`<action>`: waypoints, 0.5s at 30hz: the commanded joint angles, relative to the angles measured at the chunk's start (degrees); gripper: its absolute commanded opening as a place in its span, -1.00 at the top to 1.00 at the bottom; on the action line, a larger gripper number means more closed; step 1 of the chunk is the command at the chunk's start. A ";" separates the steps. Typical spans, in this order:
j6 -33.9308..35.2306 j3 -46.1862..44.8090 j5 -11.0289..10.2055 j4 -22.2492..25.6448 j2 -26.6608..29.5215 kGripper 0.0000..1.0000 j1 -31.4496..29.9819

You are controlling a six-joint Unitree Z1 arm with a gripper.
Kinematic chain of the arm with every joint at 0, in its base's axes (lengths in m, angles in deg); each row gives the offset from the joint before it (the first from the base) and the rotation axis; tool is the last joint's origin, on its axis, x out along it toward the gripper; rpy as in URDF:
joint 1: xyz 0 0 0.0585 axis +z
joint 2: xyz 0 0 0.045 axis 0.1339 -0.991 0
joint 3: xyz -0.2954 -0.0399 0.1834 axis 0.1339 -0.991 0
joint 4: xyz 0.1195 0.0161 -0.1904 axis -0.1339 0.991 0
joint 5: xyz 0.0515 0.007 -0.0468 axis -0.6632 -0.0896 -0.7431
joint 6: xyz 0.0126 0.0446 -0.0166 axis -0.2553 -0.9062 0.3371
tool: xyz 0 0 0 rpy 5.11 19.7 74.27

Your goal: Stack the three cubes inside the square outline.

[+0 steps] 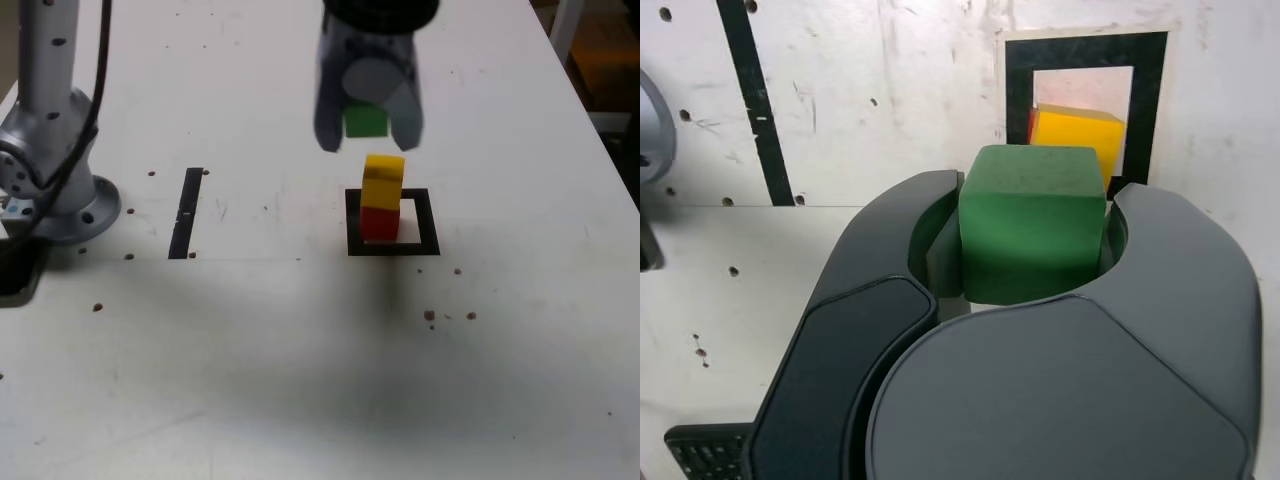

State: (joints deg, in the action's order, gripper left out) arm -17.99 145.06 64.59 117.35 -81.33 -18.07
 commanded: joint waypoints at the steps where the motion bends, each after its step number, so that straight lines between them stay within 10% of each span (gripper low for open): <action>1: -0.22 0.56 0.79 -0.43 -0.51 0.55 0.09; 15: -2.64 1.77 3.00 -2.69 -4.49 0.54 1.24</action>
State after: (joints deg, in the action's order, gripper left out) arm -20.36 146.74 67.63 114.81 -85.45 -17.11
